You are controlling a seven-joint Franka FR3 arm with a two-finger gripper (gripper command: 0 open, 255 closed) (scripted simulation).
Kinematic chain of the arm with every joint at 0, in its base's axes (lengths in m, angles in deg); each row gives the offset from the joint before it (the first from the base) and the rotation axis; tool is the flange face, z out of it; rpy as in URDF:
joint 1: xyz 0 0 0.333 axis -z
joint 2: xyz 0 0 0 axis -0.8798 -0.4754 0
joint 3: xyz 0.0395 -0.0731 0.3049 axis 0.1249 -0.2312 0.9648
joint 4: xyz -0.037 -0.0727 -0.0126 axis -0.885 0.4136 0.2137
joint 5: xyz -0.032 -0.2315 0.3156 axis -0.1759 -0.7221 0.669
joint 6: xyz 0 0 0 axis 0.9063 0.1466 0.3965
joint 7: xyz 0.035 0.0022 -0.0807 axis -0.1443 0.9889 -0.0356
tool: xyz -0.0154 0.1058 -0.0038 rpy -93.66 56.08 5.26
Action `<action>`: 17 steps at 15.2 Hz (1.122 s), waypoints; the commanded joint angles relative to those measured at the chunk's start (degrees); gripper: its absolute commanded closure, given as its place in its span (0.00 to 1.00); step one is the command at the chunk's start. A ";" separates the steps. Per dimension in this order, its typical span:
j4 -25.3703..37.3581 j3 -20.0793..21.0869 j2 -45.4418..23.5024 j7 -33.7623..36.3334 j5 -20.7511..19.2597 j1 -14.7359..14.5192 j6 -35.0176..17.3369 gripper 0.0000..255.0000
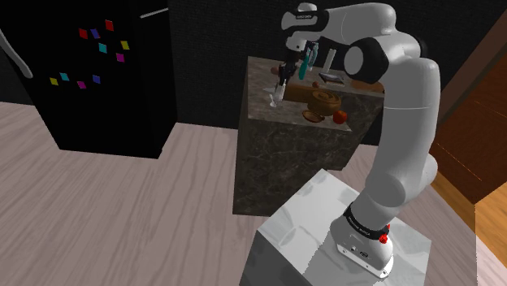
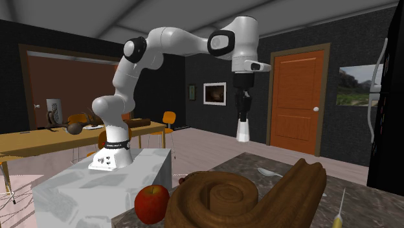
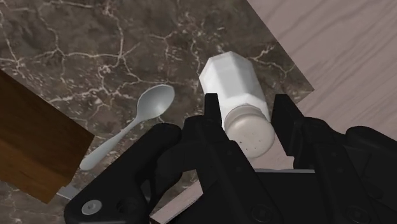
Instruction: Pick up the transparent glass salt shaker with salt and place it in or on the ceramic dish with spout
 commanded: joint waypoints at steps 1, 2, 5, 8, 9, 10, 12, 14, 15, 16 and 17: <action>1.68 -0.02 -0.12 0.17 -0.02 0.17 1.57 1.00; 2.51 -0.03 -0.15 0.26 -0.03 0.25 2.36 1.00; 0.29 -0.76 1.76 -1.79 -0.36 1.37 2.24 1.00; -2.38 -1.88 4.16 -4.92 -0.81 3.19 2.26 1.00; -3.07 -2.26 4.84 -5.98 -0.94 3.83 2.34 1.00; -3.67 -2.65 5.46 -7.05 -1.06 4.48 2.45 1.00; -4.60 -3.45 6.52 -9.22 -1.28 5.84 2.78 1.00; -5.18 -4.25 7.35 -11.42 -1.45 7.26 3.23 1.00; -5.35 -4.66 7.67 -12.54 -1.51 8.00 3.50 1.00; -5.43 -5.07 7.94 -13.67 -1.56 8.76 3.79 1.00; -5.43 -5.47 8.15 -14.81 -1.60 9.54 4.11 1.00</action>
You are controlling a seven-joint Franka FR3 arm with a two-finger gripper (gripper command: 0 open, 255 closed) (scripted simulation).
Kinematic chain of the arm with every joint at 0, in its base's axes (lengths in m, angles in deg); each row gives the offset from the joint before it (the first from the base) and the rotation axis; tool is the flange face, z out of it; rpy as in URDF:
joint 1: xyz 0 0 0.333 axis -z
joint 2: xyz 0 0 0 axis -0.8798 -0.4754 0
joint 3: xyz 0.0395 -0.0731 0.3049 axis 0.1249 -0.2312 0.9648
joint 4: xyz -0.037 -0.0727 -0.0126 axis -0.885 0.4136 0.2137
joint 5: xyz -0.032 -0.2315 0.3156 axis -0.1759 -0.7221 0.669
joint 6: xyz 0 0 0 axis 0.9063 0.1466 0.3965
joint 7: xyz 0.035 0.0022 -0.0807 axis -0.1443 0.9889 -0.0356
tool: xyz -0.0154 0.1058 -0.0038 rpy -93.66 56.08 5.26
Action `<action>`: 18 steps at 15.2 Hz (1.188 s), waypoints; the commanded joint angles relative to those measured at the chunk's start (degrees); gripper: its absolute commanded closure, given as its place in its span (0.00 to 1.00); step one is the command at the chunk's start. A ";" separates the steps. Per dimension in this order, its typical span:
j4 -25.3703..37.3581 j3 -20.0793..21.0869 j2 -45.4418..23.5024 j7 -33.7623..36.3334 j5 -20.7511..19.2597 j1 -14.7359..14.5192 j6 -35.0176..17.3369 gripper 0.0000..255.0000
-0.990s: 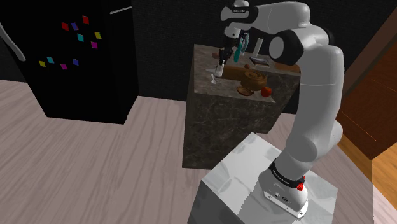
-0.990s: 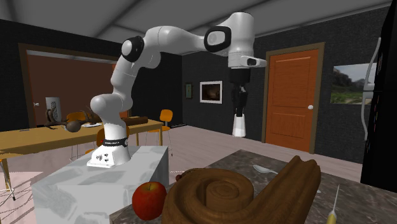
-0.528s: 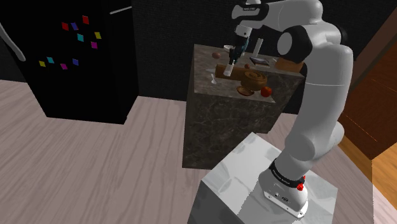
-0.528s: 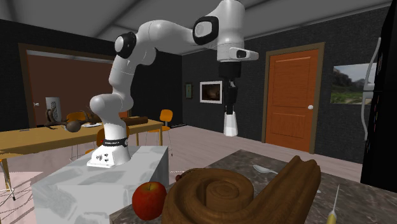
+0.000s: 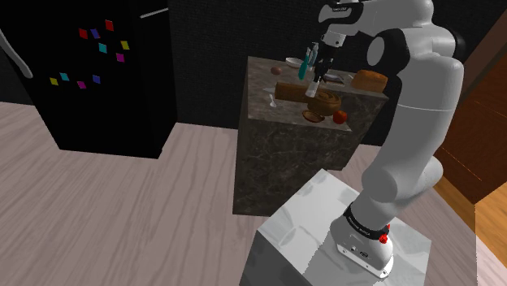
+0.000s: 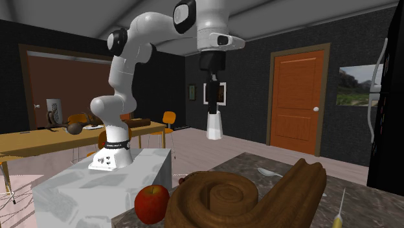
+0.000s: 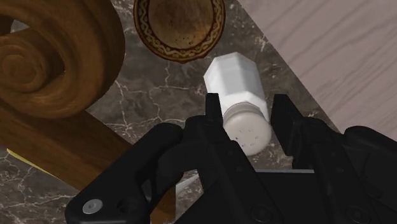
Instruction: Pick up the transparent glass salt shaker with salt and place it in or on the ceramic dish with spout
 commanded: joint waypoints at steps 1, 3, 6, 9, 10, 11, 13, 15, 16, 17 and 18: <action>0.09 -0.78 0.43 -2.24 -0.08 1.50 0.74 1.00; 0.67 -1.83 0.53 -5.18 -0.02 3.57 1.73 1.00; -1.87 -1.76 0.69 -5.36 -0.04 3.32 -0.64 1.00; -4.20 -1.70 0.70 -5.56 0.01 3.13 -2.95 1.00; -4.94 -1.67 0.68 -5.63 0.04 3.07 -3.70 1.00; -5.65 -1.64 0.63 -5.71 0.08 3.02 -4.45 1.00; -7.03 -1.59 0.51 -5.87 0.19 2.94 -5.92 1.00; -8.33 -1.52 0.33 -6.04 0.32 2.87 -7.37 1.00; -8.95 -1.49 0.22 -6.14 0.39 2.85 -8.09 1.00; -9.56 -1.45 0.10 -6.23 0.47 2.83 -8.80 1.00; -10.15 -1.42 -0.04 -6.33 0.56 2.81 -9.51 1.00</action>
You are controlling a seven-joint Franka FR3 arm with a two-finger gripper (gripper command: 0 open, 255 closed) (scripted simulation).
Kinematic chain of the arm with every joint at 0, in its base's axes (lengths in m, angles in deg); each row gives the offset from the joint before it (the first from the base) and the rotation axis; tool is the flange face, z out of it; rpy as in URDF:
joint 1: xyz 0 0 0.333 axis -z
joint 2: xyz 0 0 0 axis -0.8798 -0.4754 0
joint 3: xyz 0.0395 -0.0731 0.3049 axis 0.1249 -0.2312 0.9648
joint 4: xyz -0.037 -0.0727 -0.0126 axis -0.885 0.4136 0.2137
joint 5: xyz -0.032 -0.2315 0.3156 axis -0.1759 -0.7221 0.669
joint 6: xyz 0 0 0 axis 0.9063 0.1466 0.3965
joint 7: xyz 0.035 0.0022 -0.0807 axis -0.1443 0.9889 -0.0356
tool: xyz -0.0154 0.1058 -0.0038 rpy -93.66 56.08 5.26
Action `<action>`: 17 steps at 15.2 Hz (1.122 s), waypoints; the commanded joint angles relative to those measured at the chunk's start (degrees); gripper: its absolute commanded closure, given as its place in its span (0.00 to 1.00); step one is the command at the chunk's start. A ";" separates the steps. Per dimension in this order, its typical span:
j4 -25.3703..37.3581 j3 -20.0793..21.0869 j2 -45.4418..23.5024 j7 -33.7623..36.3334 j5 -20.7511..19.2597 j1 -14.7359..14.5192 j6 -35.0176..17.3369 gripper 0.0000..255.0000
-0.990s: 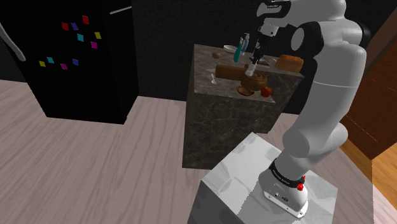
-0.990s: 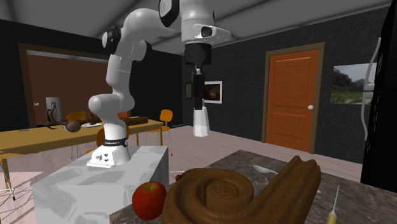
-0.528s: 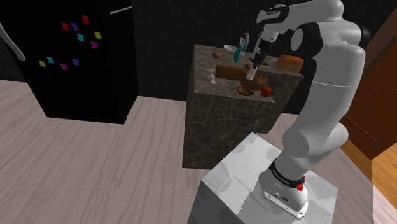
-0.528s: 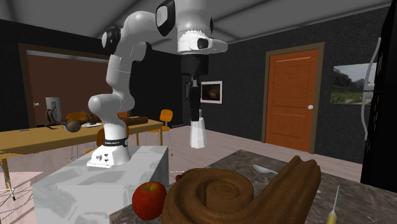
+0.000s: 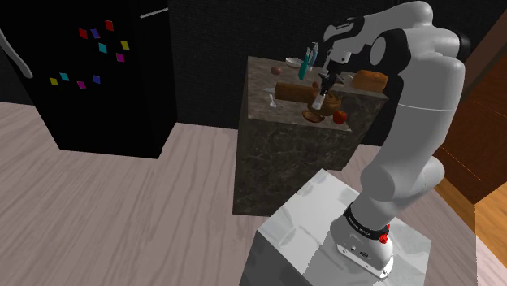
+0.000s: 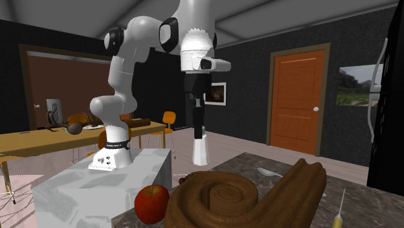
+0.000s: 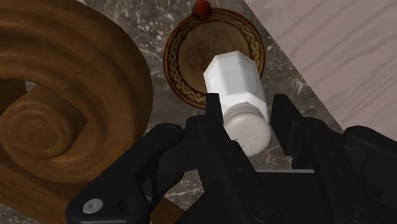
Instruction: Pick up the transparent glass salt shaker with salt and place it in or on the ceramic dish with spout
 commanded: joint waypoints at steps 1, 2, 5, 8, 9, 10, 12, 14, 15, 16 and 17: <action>-0.97 0.07 -0.30 -0.18 0.19 -0.02 -1.28 1.00; -1.53 0.12 -0.46 -0.29 0.29 -0.03 -1.97 1.00; -3.10 0.25 -1.02 -0.62 0.63 -0.04 -4.03 1.00; -3.47 0.29 -1.17 -0.70 0.72 -0.03 -4.53 1.00; -3.47 0.29 -1.17 -0.70 0.72 -0.03 -4.53 1.00; -3.47 0.29 -1.17 -0.70 0.72 -0.03 -4.53 1.00; -3.47 0.29 -1.17 -0.70 0.72 -0.03 -4.53 1.00; -3.47 0.29 -1.17 -0.70 0.72 -0.03 -4.53 0.00; -3.47 0.29 -1.17 -0.70 0.72 -0.03 -4.53 0.00; -3.47 0.29 -1.17 -0.70 0.72 -0.03 -4.53 0.00; -3.47 0.29 -1.17 -0.70 0.72 -0.03 -4.53 0.00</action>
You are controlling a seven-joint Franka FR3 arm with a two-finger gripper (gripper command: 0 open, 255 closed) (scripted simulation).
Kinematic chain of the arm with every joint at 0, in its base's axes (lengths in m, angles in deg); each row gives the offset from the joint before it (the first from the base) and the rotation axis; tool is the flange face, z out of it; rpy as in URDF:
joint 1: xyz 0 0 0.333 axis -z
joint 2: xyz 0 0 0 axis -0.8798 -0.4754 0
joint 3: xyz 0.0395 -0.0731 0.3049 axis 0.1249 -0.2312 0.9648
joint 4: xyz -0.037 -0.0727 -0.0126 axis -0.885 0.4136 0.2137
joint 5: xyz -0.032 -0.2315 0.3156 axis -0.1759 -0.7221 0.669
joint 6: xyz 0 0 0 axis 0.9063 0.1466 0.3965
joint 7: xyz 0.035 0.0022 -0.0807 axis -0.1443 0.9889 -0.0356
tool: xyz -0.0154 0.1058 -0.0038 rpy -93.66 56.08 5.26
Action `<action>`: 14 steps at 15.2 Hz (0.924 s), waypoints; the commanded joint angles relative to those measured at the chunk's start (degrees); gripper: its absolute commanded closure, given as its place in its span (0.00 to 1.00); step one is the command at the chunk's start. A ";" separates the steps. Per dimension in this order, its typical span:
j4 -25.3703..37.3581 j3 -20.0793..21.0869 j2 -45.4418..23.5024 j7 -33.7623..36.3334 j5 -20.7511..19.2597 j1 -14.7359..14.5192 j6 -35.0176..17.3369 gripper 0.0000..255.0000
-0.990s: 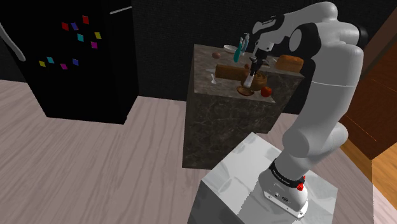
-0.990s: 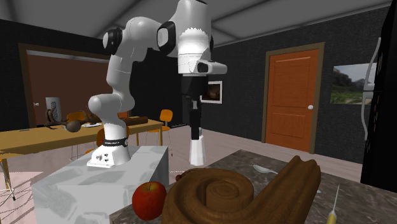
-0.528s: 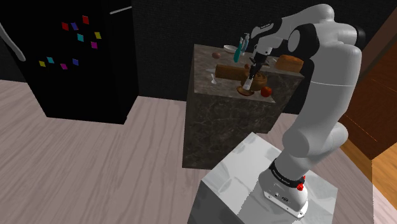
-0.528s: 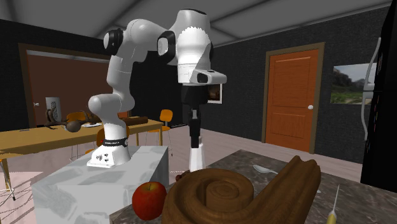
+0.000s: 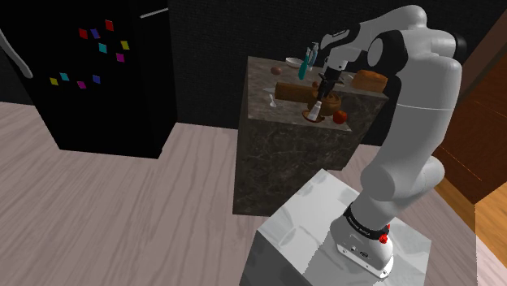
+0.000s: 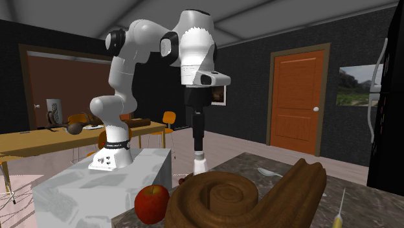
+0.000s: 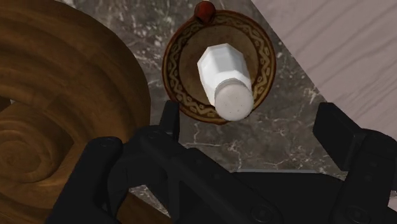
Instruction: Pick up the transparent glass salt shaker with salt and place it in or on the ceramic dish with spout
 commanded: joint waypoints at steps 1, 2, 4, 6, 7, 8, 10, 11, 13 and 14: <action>0.00 0.00 0.00 0.00 0.00 0.00 0.00 0.00; 0.00 0.00 0.00 0.00 0.00 0.00 0.00 0.00; 3.08 -0.25 0.58 0.34 -0.44 0.23 3.59 0.00; 6.20 -0.44 0.81 0.58 -0.69 0.53 6.90 0.00; 6.20 -0.44 0.81 0.58 -0.69 0.53 6.90 0.00; 6.19 -0.44 0.82 0.58 -0.69 0.53 6.90 0.00; 6.20 -0.44 0.81 0.58 -0.69 0.53 6.90 0.00; 6.20 -0.44 0.81 0.58 -0.69 0.53 6.90 0.00; 6.20 -0.44 0.81 0.58 -0.69 0.53 6.90 0.00; 6.19 -0.44 0.81 0.57 -0.69 0.53 6.89 0.00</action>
